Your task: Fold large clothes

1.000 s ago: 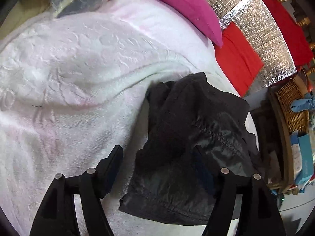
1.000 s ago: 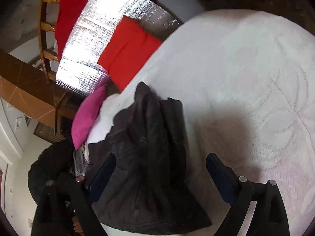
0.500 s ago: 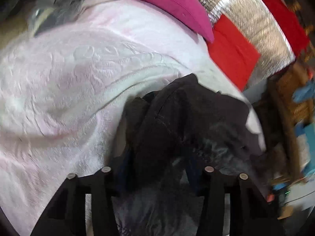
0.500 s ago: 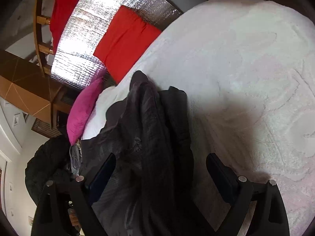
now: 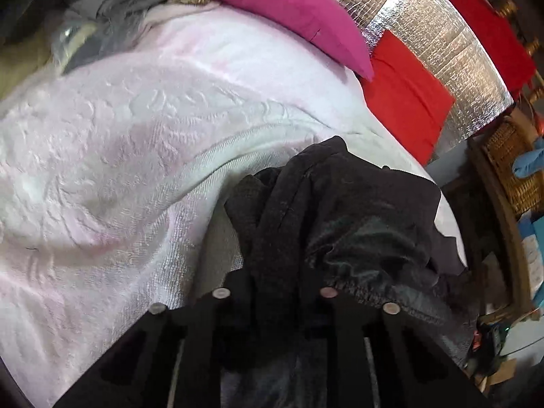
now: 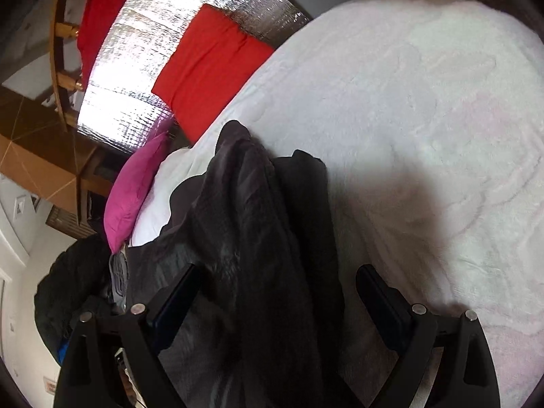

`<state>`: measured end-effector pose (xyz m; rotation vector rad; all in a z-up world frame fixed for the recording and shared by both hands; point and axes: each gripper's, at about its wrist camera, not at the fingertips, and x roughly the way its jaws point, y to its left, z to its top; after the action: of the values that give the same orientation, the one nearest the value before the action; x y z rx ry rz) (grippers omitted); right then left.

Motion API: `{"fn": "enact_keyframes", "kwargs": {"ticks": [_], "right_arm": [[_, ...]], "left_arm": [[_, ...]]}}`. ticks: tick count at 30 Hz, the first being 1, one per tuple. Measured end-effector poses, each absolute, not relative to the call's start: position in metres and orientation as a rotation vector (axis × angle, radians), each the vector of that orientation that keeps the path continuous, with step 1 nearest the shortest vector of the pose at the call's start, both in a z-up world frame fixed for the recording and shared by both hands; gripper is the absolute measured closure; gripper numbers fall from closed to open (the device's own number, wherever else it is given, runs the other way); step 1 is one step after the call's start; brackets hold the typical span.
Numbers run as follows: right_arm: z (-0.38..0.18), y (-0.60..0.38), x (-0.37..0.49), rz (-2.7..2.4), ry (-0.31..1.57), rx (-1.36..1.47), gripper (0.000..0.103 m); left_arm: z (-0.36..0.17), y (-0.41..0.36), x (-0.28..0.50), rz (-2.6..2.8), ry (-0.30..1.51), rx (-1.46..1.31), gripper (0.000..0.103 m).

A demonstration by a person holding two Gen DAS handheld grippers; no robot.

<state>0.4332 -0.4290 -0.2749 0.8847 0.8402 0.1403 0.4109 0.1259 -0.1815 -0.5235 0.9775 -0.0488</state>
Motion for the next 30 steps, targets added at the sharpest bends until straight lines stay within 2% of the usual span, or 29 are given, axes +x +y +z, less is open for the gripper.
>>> {"fn": "enact_keyframes", "kwargs": {"ticks": [5,8,11,12,15,16,25,28,29,30], "right_arm": [[-0.27,-0.422,0.44,0.163,0.807,0.92,0.008],[-0.264,-0.412,0.442,0.152,0.798,0.872,0.008],[-0.271,-0.41,0.444,0.14,0.83,0.842,0.008],[-0.27,-0.411,0.443,0.139,0.828,0.85,0.008],[-0.261,-0.415,0.439,0.142,0.835,0.845,0.008],[-0.259,-0.416,0.438,0.144,0.837,0.833,0.008],[-0.279,-0.437,0.426,0.248,0.886,0.921,0.009],[-0.277,-0.426,0.43,0.301,0.878,0.906,0.01],[-0.278,-0.421,0.431,0.334,0.875,0.921,0.01],[-0.277,-0.415,0.433,0.336,0.873,0.913,0.01]], "left_arm": [[-0.161,0.136,0.39,-0.039,0.902,-0.543,0.089],[-0.173,0.127,0.387,0.0,0.946,-0.434,0.087],[-0.186,0.131,0.392,0.011,0.986,-0.453,0.079],[-0.182,0.135,0.391,0.006,0.981,-0.471,0.073],[-0.171,0.149,0.386,0.034,0.958,-0.537,0.031],[-0.168,0.155,0.383,0.043,0.946,-0.56,0.028],[-0.2,0.168,0.378,-0.073,1.126,-0.695,0.027],[-0.194,0.151,0.381,-0.117,1.096,-0.597,0.029],[-0.193,0.145,0.383,-0.167,1.087,-0.602,0.035],[-0.193,0.141,0.384,-0.189,1.087,-0.618,0.049]]}}
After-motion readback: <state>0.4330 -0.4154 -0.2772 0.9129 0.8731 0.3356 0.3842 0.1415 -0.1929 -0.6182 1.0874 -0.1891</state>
